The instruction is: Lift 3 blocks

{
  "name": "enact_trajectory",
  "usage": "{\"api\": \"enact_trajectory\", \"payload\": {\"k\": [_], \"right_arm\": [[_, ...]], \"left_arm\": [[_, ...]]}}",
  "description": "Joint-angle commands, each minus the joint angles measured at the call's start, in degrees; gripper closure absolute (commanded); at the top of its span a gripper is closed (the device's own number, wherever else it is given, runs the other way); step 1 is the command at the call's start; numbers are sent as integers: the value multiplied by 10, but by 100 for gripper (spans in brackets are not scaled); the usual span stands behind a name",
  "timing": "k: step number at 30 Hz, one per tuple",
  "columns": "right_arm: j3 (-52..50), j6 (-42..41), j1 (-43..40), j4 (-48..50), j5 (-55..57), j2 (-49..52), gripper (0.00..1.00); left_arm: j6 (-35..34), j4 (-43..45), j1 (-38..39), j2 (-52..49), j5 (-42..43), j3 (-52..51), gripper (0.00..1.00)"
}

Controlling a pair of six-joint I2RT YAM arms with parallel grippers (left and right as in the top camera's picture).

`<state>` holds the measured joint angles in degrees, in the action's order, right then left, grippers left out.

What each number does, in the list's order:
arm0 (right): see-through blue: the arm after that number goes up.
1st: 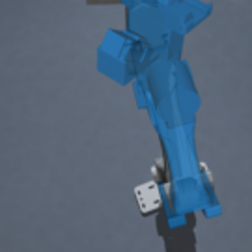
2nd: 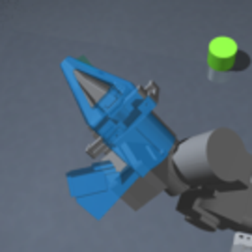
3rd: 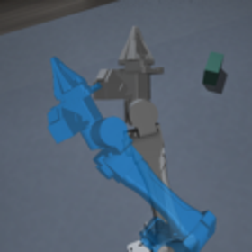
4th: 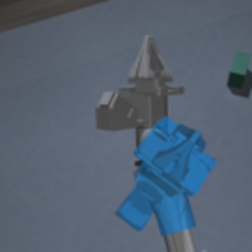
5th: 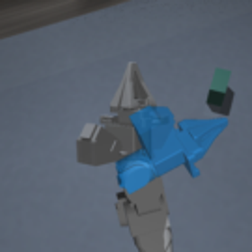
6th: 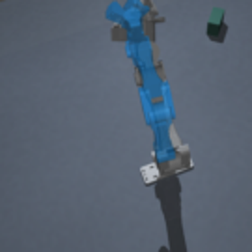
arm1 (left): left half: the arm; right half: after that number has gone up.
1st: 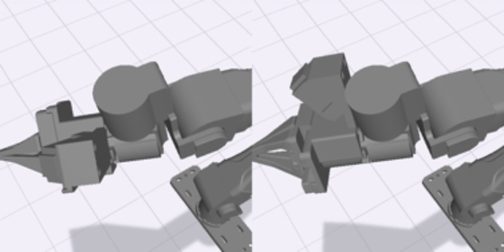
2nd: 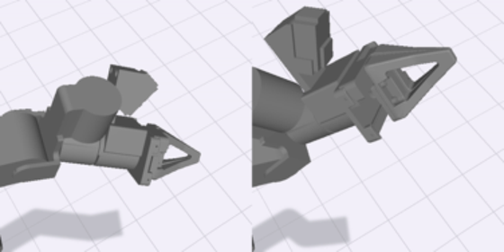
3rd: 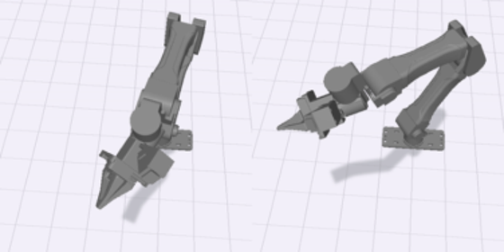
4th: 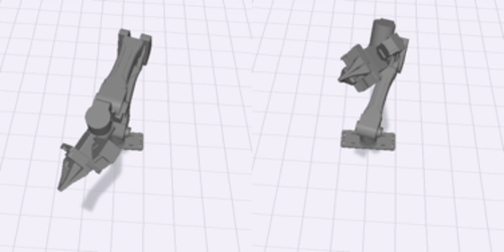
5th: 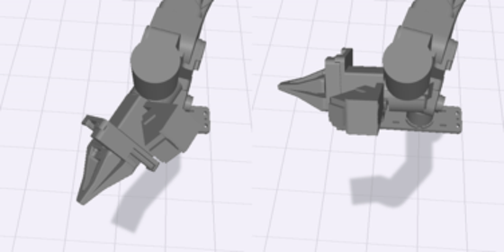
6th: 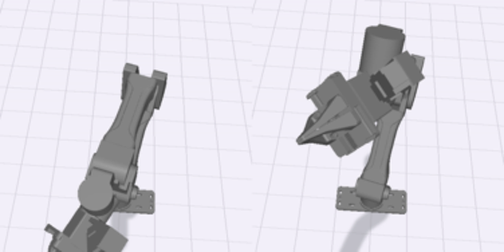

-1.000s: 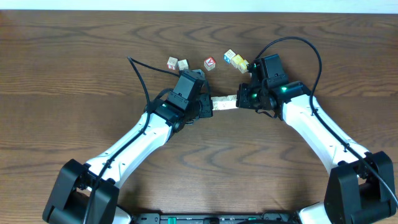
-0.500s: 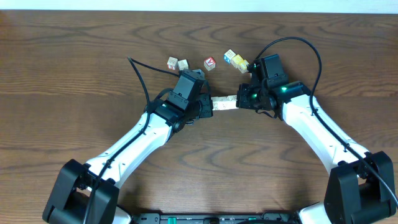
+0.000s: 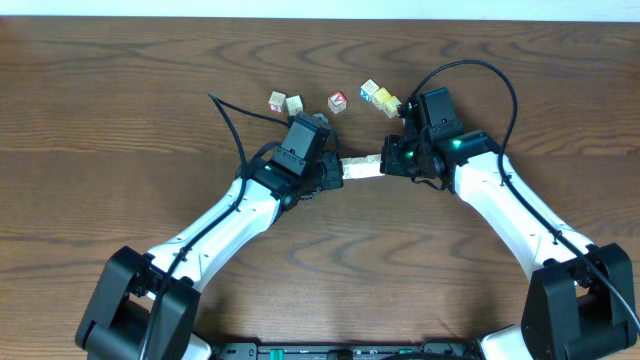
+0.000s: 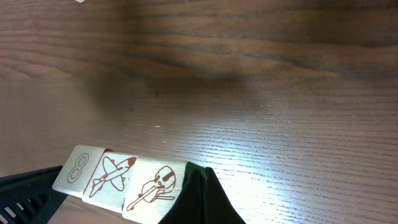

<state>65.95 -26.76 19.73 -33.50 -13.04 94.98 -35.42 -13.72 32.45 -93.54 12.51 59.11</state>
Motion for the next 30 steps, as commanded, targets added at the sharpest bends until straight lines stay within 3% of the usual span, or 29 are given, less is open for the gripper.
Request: {"api": "enact_trajectory", "payload": {"k": [1, 30], "right_arm": [[16, -15, 36, 3, -134, -1, 99], [7, -20, 51, 13, -134, 18, 99]], "left_arm": [[-7, 24, 20, -5, 78, 11, 93], [-7, 40, 39, -23, 78, 11, 93]]}}
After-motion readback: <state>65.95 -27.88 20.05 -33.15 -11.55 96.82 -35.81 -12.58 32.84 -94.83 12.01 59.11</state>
